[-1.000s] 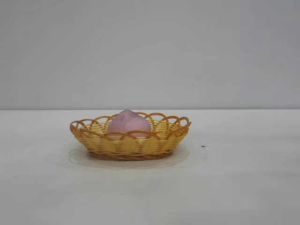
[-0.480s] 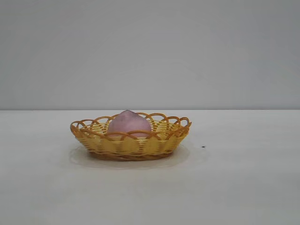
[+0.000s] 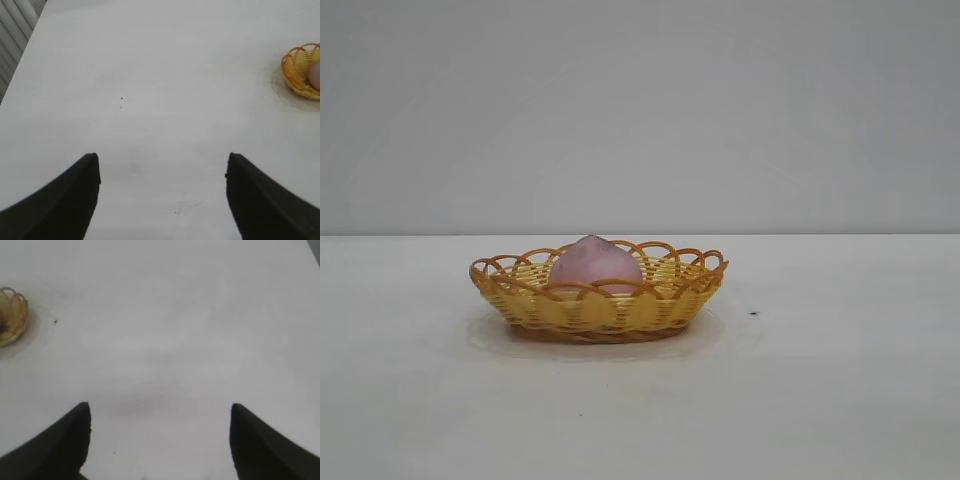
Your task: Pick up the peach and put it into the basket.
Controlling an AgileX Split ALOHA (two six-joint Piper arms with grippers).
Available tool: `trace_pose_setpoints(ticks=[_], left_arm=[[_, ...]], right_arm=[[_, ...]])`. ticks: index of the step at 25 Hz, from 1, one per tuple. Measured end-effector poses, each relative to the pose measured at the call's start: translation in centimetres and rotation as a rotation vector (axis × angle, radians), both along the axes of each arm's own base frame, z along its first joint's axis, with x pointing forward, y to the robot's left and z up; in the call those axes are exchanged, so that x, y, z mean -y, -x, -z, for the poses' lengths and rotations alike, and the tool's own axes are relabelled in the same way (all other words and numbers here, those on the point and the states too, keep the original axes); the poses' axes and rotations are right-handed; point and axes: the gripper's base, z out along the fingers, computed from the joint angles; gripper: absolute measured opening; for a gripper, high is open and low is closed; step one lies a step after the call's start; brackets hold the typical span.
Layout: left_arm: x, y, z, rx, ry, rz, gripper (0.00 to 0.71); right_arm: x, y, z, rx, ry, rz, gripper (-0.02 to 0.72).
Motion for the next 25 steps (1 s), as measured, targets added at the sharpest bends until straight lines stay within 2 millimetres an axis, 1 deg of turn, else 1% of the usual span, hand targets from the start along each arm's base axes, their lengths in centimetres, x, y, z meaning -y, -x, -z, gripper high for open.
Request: trace_pose_setpoints(ticks=[2, 3, 4, 5, 6, 7, 8, 25], left_arm=[[0.00, 0.00, 0.00, 0.000, 0.000, 0.000, 0.516], [0.00, 0.00, 0.00, 0.000, 0.000, 0.000, 0.516], [0.00, 0.00, 0.00, 0.000, 0.000, 0.000, 0.516], [0.00, 0.00, 0.00, 0.000, 0.000, 0.000, 0.516], [0.00, 0.00, 0.00, 0.000, 0.000, 0.000, 0.516], [0.00, 0.01, 0.00, 0.001, 0.000, 0.000, 0.516], [0.00, 0.01, 0.00, 0.001, 0.000, 0.000, 0.516], [0.00, 0.01, 0.00, 0.001, 0.000, 0.000, 0.516]], right_arm=[[0.02, 0.64, 0.05, 0.037, -0.001, 0.000, 0.496], [0.03, 0.79, 0.06, 0.047, -0.001, 0.000, 0.447], [0.03, 0.86, 0.09, 0.049, -0.001, 0.000, 0.426], [0.03, 0.87, 0.09, 0.050, -0.001, 0.000, 0.438], [0.03, 0.88, 0.10, 0.048, -0.001, 0.000, 0.391], [0.03, 0.88, 0.10, 0.048, -0.001, 0.000, 0.375], [0.03, 0.88, 0.10, 0.048, -0.001, 0.000, 0.384], [0.03, 0.88, 0.10, 0.048, -0.003, 0.000, 0.384]])
